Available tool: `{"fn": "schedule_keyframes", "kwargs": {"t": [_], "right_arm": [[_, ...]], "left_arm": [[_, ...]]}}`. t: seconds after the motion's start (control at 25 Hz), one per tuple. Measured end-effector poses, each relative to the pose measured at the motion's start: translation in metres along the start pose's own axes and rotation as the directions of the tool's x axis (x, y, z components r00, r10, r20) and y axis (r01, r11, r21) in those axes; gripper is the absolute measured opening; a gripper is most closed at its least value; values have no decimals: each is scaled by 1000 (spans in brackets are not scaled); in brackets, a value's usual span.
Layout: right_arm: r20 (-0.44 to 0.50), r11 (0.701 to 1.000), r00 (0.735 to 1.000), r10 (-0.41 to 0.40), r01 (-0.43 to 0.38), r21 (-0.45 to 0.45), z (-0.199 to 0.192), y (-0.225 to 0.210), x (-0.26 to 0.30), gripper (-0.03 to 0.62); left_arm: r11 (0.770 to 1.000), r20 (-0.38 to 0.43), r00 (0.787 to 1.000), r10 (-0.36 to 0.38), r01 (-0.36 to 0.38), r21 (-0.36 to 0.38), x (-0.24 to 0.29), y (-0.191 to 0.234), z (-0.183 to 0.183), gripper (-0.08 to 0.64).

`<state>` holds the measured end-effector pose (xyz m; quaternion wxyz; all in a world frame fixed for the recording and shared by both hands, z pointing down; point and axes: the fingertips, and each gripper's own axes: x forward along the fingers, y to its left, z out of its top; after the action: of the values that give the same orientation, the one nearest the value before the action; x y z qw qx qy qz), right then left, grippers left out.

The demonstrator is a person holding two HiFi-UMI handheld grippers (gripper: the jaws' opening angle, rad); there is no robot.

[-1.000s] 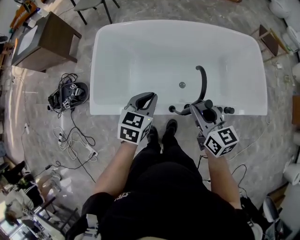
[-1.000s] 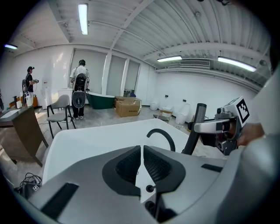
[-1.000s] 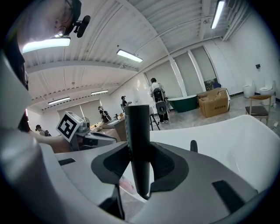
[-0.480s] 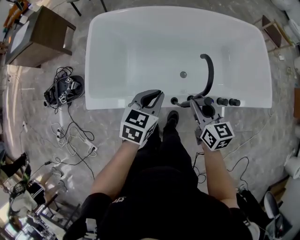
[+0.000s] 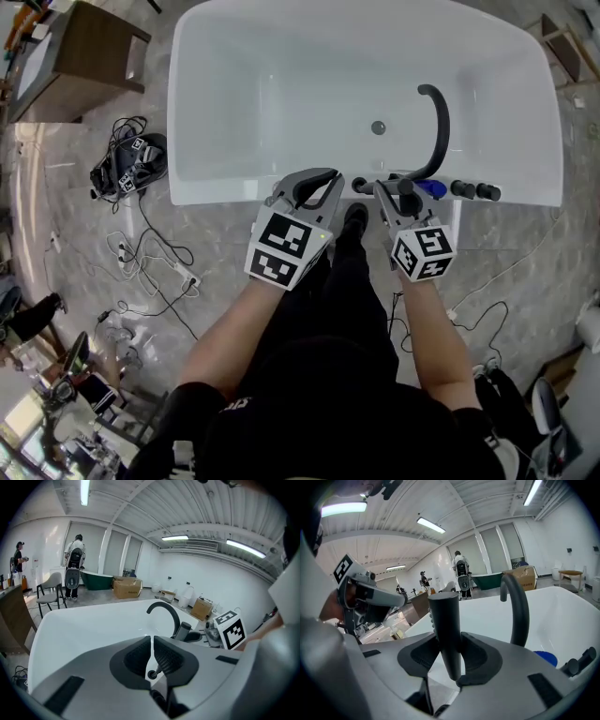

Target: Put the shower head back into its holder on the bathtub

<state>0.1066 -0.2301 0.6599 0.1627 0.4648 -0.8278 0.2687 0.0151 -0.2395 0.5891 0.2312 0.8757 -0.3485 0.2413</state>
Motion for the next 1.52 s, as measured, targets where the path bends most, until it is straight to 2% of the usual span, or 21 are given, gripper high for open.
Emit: {"fn": "schedule_keyframes", "kwargs": {"t": [0.28, 1.0, 1.52], "right_arm": [[-62, 999, 997, -36, 36, -2, -33, -13, 22, 147], [-218, 999, 975, -45, 37, -38, -83, -9, 52, 160], [-244, 999, 969, -21, 12, -36, -77, 18, 48, 201]], "left_arm": [[1000, 6, 1000, 6, -6, -7, -4, 1, -1, 34], [999, 3, 1000, 27, -27, -27, -20, 22, -5, 34], [999, 8, 1000, 16, -16, -34, -38, 31, -2, 34]]}}
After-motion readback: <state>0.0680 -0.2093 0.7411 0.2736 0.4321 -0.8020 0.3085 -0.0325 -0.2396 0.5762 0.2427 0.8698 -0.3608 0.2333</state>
